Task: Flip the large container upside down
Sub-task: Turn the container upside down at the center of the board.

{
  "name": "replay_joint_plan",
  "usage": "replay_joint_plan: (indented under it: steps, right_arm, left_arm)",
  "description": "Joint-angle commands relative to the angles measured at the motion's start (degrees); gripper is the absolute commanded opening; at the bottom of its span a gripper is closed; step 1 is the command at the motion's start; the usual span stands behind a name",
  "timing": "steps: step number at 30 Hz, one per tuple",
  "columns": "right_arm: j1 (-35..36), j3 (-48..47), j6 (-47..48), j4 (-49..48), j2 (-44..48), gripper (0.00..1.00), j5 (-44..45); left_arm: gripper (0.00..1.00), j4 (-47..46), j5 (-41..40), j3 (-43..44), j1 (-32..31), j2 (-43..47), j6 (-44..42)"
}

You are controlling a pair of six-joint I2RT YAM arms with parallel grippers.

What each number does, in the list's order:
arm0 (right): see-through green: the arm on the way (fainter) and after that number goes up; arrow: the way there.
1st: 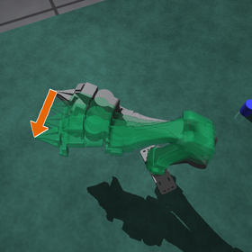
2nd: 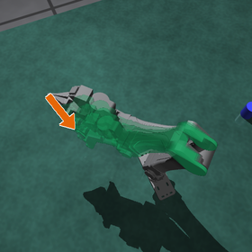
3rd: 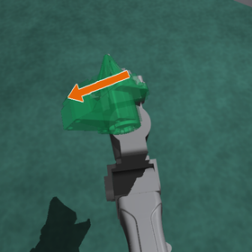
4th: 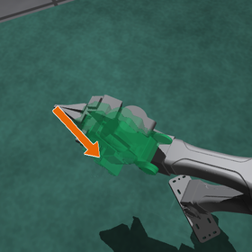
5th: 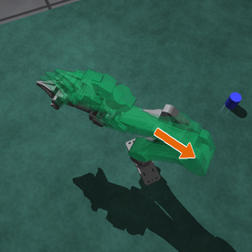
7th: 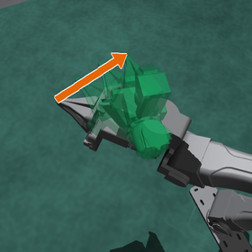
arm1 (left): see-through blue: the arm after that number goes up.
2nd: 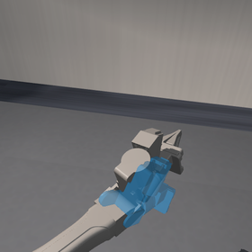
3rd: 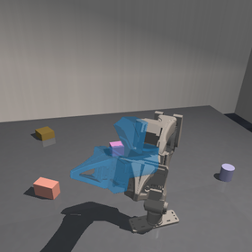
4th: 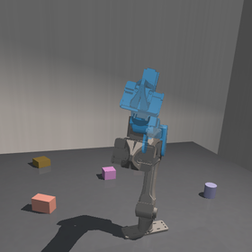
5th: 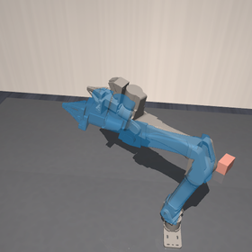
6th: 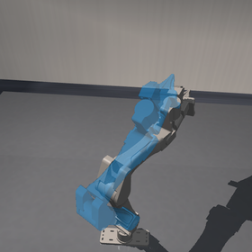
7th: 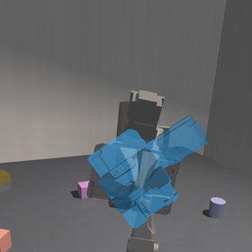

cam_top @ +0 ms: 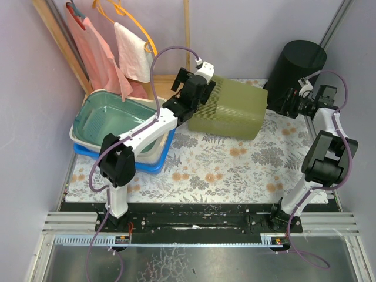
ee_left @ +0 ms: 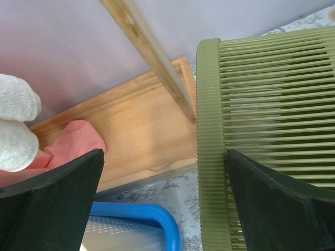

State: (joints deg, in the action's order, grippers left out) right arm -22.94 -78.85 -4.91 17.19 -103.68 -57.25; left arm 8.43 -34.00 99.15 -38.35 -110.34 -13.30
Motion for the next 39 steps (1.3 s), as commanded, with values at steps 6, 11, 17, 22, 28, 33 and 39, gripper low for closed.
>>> replay_joint_plan:
  steps: [6,11,17,22,28,33,39]
  right_arm:
    - [6.38,-3.79,-3.38,-1.45,2.42,0.96,-3.68]
    - [8.1,-4.66,-5.68,-3.8,2.42,0.97,-6.29]
    - [13.4,-11.65,-6.34,-2.26,0.69,0.97,-6.11]
    - [19.53,-18.07,-5.83,0.0,-2.1,0.98,-5.74]
    - [25.76,-27.41,-5.27,3.27,-7.0,0.98,-4.48]
    - [28.96,-35.7,-5.58,4.95,-11.79,0.99,-3.52]
    - [32.26,-41.59,-6.14,5.61,-15.23,0.99,-2.75]
  left_arm:
    - [1.0,3.79,-2.64,-5.08,3.13,0.41,-2.18]
    - [1.0,3.86,-2.33,-6.66,3.83,0.79,-2.08]
    - [0.99,4.69,-1.73,-9.24,5.21,0.87,-2.21]
    - [0.99,4.96,-1.61,-11.98,6.16,1.52,-2.93]
    - [0.98,5.86,-1.67,-13.69,6.84,1.62,-3.34]
    - [0.98,7.1,-0.73,-13.98,6.97,1.05,-2.49]
    - [0.98,7.85,-0.52,-13.06,6.91,-0.83,-1.93]
